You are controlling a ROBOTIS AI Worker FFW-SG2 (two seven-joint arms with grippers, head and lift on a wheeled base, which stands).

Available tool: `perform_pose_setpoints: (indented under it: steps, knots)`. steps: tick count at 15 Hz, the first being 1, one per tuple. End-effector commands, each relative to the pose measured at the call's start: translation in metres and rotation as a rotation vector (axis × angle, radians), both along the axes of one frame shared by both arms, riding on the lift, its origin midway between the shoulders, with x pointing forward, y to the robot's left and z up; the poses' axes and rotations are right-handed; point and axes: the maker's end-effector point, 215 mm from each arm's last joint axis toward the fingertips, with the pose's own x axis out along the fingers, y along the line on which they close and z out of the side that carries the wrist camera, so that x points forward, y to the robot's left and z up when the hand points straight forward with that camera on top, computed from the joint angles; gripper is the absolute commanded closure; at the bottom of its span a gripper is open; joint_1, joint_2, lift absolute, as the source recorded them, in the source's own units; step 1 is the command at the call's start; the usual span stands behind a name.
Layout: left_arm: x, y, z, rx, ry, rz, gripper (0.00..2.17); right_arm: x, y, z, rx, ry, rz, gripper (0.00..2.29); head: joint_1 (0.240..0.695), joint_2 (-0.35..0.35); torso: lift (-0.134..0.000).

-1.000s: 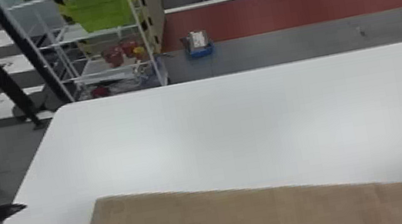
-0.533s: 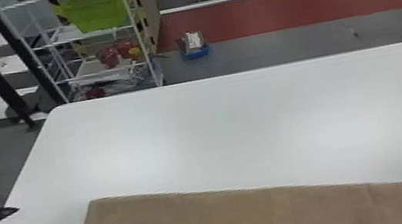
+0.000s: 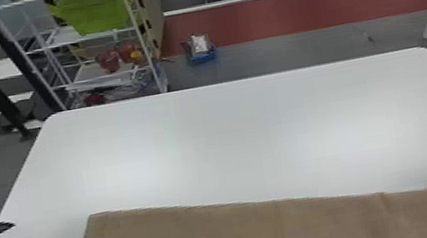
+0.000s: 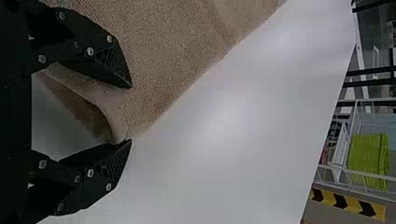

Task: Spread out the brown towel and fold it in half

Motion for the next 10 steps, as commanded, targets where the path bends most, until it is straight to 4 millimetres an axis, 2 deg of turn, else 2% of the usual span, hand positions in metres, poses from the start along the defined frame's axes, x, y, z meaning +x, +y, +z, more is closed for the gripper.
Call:
perform_pose_setpoints:
  steps: [1, 4, 7, 10]
  knots:
    - [0.0, 0.0, -0.001, -0.002, 0.002, 0.001, 0.08, 0.001, 0.006, 0.002, 0.016, -0.008, 0.013, 0.96, 0.695, 0.109, -0.134]
    - [-0.001, 0.001, -0.002, -0.003, 0.002, 0.005, 0.08, 0.013, 0.003, 0.024, 0.049, -0.08, 0.004, 1.01, 0.695, 0.123, -0.134]
    - [0.002, -0.002, -0.001, -0.005, -0.002, -0.001, 0.08, 0.035, -0.003, 0.041, 0.04, -0.137, 0.002, 1.01, 0.695, 0.114, -0.134]
    - [0.001, -0.002, 0.002, 0.0, -0.014, -0.001, 0.08, 0.044, 0.003, 0.038, 0.014, -0.14, 0.027, 0.95, 0.695, 0.1, -0.134]
